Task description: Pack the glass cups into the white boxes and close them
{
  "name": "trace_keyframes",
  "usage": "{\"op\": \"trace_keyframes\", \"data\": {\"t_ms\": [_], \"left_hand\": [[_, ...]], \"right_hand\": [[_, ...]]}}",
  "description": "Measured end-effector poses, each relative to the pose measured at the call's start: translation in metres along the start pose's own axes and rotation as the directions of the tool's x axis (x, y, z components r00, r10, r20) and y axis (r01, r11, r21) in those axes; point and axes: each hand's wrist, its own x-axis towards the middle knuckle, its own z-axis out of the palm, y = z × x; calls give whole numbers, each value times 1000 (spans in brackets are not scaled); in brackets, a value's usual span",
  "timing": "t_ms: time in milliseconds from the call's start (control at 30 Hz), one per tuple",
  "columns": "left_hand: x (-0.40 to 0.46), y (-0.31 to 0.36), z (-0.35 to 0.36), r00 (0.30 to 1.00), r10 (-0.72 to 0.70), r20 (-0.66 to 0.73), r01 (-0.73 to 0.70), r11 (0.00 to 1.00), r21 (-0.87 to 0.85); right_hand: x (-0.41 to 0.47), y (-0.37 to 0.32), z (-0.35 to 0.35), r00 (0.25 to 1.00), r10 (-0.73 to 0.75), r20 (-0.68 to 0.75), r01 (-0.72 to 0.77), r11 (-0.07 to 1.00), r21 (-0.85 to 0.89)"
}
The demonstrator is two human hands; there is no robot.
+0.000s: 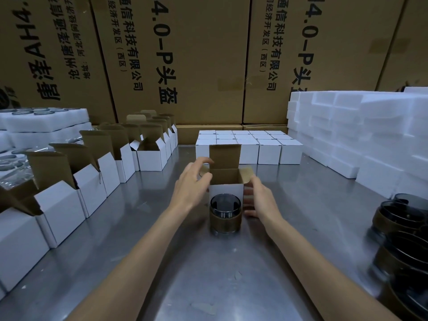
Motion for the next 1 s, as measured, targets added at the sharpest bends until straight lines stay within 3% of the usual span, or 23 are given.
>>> {"op": "trace_keyframes", "data": {"t_ms": [200,433,500,567,633,733,800,900,1000], "left_hand": [[8,-1,-13,969,-153,195,197,953,-229],[9,0,-11,954,-218,207,277,905,-324],[10,0,-10,956,-210,204,267,910,-316],[10,0,-10,958,-209,198,265,911,-315],[10,0,-10,960,-201,197,256,914,-314],[9,0,-10,963,-189,192,242,921,-306],[9,0,-11,963,-191,188,243,920,-308],[8,2,-11,964,-188,190,239,923,-302],[7,3,-11,965,-173,196,227,928,-297]], "right_hand": [[-3,-1,-2,1000,-3,9,3,1000,25],[-11,-10,-6,994,48,97,-51,998,27],[-12,-13,-9,993,-117,19,119,984,-131],[-17,-23,-13,910,-413,-29,382,866,-322],[-28,-40,-15,817,-562,130,559,714,-423],[-44,-60,-15,786,-403,469,619,501,-605],[-52,-62,-14,773,-234,590,629,413,-659],[-56,-58,-9,753,-139,643,647,332,-687],[-54,-63,-14,742,-161,651,656,373,-656]]}}
